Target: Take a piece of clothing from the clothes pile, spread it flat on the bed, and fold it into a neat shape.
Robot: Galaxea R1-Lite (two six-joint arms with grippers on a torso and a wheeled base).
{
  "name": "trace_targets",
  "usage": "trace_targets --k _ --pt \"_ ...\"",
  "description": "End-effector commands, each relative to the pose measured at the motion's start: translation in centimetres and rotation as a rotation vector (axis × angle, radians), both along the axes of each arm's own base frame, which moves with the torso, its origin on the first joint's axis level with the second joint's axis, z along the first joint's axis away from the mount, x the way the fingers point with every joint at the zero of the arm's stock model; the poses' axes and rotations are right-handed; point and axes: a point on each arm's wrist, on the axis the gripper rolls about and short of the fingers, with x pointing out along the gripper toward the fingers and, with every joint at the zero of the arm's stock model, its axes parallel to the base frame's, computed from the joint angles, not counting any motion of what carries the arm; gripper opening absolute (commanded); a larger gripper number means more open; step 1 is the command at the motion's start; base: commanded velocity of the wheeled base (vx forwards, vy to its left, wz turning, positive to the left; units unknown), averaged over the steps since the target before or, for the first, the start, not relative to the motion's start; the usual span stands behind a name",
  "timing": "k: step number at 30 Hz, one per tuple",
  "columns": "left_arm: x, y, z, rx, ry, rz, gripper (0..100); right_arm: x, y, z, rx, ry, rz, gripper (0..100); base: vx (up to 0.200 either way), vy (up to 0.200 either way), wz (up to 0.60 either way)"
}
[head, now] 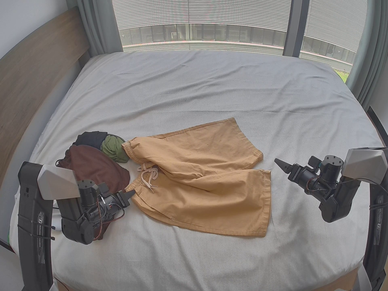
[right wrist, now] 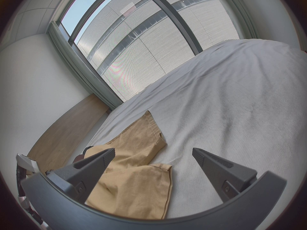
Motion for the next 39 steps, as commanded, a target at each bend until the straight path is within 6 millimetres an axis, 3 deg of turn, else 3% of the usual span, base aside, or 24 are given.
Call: trace_targets --k 1,8,13,18,31,39 --pt "0.0 0.0 -0.2 0.004 0.002 0.0 0 -2.5 0.2 -0.7 -0.047 0.086 0.029 100 0.0 0.0 0.0" --pt "-0.1 0.1 -0.1 0.006 0.002 -0.001 0 -7.0 1.0 -2.6 -0.179 0.253 0.11 100 0.0 0.0 0.0" --pt "-0.2 0.0 -0.1 0.008 0.005 -0.003 0 -7.7 1.4 -3.1 -0.181 0.299 0.128 100 0.0 0.0 0.0" --pt "-0.2 0.0 -0.1 0.011 0.004 0.002 0 -9.8 2.3 -3.8 -0.159 0.378 0.238 100 0.0 0.0 0.0" --pt "-0.3 0.0 -0.2 0.012 0.008 0.002 0 -10.3 4.1 -4.8 -0.126 0.419 0.33 100 0.0 0.0 0.0" --pt "-0.3 0.0 -0.1 0.012 0.007 0.004 0 -10.2 5.8 -8.3 -0.157 0.434 0.338 100 0.0 0.0 0.0"
